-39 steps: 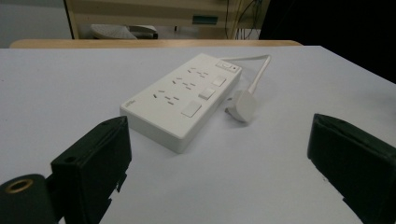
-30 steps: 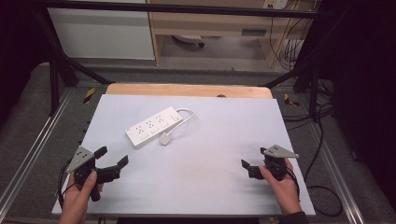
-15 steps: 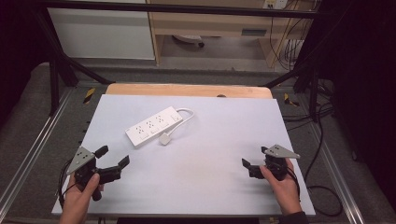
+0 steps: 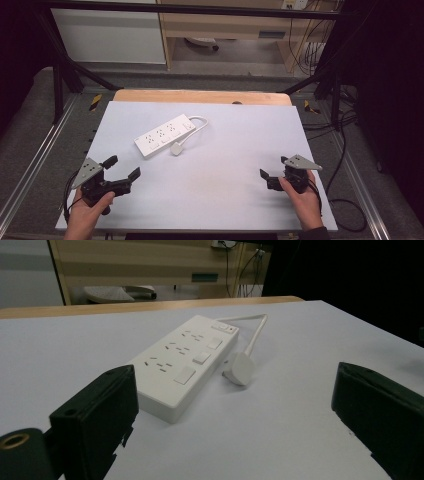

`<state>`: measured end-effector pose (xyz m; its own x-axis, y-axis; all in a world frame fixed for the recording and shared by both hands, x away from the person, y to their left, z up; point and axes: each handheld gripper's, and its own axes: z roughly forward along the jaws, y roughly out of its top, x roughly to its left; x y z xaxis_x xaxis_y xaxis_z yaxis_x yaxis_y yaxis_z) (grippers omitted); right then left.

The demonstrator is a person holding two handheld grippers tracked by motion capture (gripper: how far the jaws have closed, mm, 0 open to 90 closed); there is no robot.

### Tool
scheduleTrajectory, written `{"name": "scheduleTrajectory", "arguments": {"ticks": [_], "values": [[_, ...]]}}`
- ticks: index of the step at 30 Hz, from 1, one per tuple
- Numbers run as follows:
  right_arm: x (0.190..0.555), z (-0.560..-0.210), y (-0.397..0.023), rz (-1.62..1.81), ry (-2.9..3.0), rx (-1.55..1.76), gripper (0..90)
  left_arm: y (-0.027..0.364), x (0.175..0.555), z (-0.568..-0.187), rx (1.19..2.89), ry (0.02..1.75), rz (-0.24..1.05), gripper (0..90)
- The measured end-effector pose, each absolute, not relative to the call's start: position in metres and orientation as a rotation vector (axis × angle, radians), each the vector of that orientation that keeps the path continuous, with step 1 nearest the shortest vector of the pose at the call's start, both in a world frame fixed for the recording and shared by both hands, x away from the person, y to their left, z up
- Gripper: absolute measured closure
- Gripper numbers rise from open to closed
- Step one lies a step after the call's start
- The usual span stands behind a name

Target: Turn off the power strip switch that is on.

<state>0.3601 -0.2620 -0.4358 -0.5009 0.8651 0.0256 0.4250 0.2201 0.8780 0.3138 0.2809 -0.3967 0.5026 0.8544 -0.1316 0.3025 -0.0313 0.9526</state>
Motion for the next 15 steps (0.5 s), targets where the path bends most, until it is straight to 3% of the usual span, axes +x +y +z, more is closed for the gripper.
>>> {"name": "scheduleTrajectory", "arguments": {"ticks": [15], "values": [[0.359, -0.435, -0.262, 1.238, 2.013, 1.180, 5.1, 0.272, 0.324, -0.393, 1.590, 1.038, 0.556, 4.5]]}}
